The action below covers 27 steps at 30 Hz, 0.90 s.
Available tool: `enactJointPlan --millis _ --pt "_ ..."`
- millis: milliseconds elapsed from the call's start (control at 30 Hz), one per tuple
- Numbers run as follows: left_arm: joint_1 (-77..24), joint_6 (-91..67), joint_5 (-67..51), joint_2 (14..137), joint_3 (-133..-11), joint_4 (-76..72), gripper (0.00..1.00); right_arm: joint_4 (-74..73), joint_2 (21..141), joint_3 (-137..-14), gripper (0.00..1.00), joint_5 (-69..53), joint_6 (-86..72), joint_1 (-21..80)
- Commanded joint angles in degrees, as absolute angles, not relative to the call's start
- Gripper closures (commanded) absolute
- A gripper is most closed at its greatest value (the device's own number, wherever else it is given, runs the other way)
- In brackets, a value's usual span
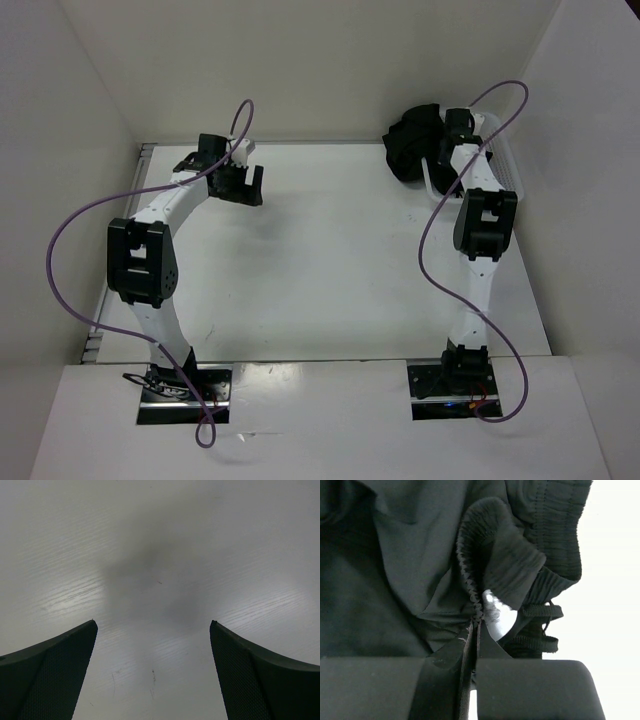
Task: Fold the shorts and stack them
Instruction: Grab the shorts from the pile
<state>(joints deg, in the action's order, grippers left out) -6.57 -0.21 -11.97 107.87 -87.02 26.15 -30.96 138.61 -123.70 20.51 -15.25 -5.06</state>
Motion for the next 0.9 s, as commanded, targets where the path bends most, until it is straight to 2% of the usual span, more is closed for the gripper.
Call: enactJointPlan --millis 0,267,467,533,700,867 --pt "-6.42 0.00 -12.39 107.93 -89.47 24.61 0.00 -29.88 131.13 -122.61 0.99 25.48 -14.50 -2.47" --pt "-6.42 0.00 -13.80 105.56 -89.99 24.61 0.00 -26.81 125.52 -122.00 0.99 36.37 -12.40 2.36" --pt "-6.42 0.00 -14.33 105.03 -91.05 24.08 0.00 -26.28 120.95 -121.46 0.99 38.58 -12.39 3.42" --pt "-6.42 0.00 -14.85 105.03 -91.05 24.08 0.00 -26.28 117.87 -120.86 0.99 36.92 -11.35 3.43" --pt "-6.42 0.00 -16.00 105.03 -92.28 24.08 0.00 -17.76 104.89 -109.70 0.99 38.58 -2.64 9.84" --pt "-6.42 0.00 -17.57 104.51 -93.34 24.08 0.00 -17.75 99.24 -111.88 0.99 39.81 -3.16 11.16"
